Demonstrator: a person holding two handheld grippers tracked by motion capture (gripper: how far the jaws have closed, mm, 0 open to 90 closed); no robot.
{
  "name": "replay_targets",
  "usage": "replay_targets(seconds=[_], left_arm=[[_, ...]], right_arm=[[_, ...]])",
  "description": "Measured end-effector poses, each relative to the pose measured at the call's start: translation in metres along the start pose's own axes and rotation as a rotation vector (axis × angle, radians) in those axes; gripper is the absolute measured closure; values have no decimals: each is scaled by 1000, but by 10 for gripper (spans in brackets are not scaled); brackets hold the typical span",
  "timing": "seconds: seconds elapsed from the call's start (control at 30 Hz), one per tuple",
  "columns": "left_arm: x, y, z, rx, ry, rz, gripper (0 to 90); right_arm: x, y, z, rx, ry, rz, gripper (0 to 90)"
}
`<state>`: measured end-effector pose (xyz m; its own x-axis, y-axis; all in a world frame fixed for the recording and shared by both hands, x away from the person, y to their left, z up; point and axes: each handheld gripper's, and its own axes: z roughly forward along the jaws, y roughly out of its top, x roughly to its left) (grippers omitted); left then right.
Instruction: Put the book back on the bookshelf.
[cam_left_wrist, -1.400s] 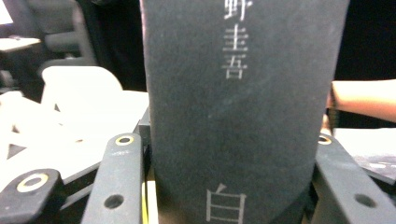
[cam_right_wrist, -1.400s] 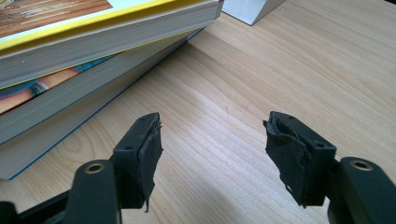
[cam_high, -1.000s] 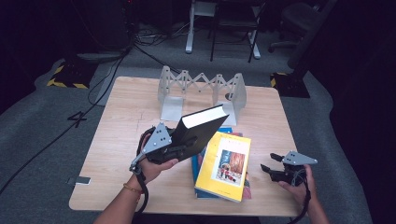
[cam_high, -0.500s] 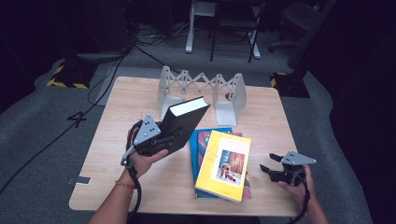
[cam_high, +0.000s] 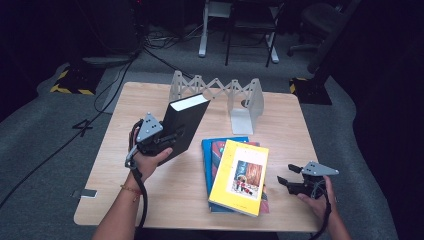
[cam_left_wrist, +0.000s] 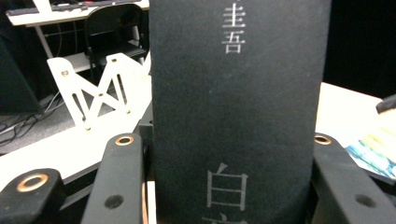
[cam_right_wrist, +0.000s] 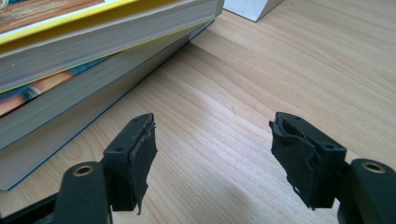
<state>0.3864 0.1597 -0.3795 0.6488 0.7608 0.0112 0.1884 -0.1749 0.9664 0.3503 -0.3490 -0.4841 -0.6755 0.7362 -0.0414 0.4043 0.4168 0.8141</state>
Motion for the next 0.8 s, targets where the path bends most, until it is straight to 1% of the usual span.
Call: replay_targets(seconds=[0.1,0.13,0.27,0.33,0.4,0.43,0.53,0.67,0.7,0.73,0.77,0.8], left_arm=[[5,3,4,-5,9,-9,537],[6,4,5,-5,13,-18,537],[13,11,11,1,50,-21,537],[17,13,14,3,58,-32,537],[22,15,18,11,77,-42,537],[22,15,18,11,77,-42,537],[27,17,25,24,91,-51,537],[35,23,38,56,121,-50,536],[35,23,38,56,121,-50,536],[37,24,41,61,126,-53,536],[42,24,47,67,136,-56,536],[42,24,47,67,136,-56,536]], right_arm=[[0,-1,2,11,-7,-1,308],[0,-1,2,12,-7,-3,308],[1,-3,3,22,-13,-12,308],[1,-3,3,27,-13,-13,308],[1,-4,3,28,-13,-11,308],[1,-4,3,28,-13,-11,308],[1,-4,4,31,-14,-13,308],[2,-4,5,35,-13,-15,309],[2,-4,5,35,-13,-15,309],[2,-5,6,39,-11,-14,311],[2,-5,6,40,-9,-15,311],[2,-5,6,40,-9,-15,311]])
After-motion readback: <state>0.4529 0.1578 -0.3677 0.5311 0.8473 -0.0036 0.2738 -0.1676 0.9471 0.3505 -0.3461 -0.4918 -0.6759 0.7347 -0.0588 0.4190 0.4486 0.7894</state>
